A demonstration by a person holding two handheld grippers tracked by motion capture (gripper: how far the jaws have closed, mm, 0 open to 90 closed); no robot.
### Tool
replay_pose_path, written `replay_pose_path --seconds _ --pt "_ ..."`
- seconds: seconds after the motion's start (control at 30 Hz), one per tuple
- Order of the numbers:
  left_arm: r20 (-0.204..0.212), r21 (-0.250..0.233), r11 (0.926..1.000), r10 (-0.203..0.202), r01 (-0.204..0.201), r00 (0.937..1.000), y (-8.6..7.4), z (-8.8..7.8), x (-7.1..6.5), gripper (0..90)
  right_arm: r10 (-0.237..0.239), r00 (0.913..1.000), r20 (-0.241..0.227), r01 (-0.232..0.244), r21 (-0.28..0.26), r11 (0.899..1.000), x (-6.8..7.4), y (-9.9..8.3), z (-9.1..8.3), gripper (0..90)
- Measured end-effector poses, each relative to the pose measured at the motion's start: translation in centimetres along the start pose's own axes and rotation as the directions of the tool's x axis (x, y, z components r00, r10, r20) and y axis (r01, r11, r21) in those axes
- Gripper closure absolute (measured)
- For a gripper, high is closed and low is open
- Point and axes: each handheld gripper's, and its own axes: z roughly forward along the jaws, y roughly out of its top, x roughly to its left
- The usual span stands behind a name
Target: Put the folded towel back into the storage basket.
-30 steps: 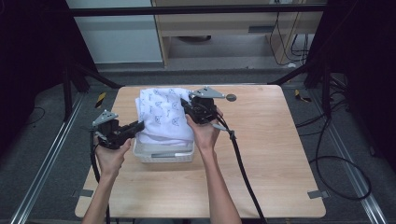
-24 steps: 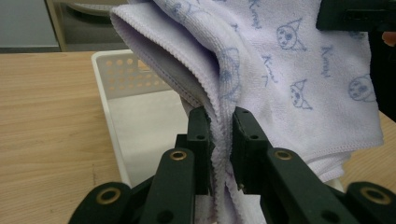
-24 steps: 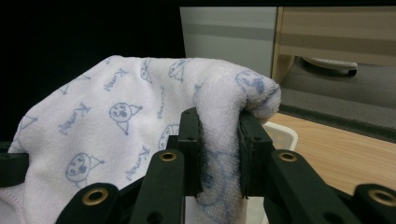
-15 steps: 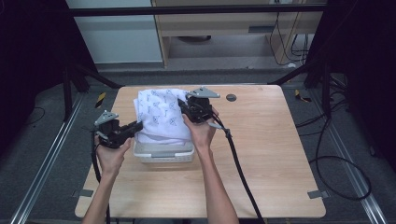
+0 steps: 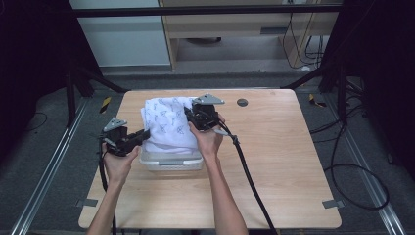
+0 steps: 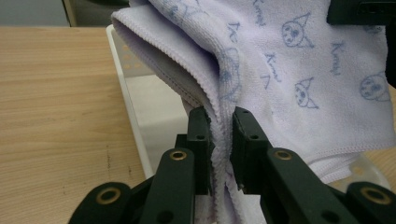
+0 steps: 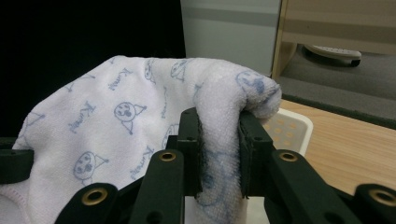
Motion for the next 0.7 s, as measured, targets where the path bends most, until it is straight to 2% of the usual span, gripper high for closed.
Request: replay_pose_path --seconds 0.7 --pt "-0.019 0.091 0.9957 0.017 -0.015 0.9997 -1.3 2.3 0.4 78.0 0.01 0.9998 0.02 -0.011 0.083 0.997 -0.6 -2.3 2.1 74.1"
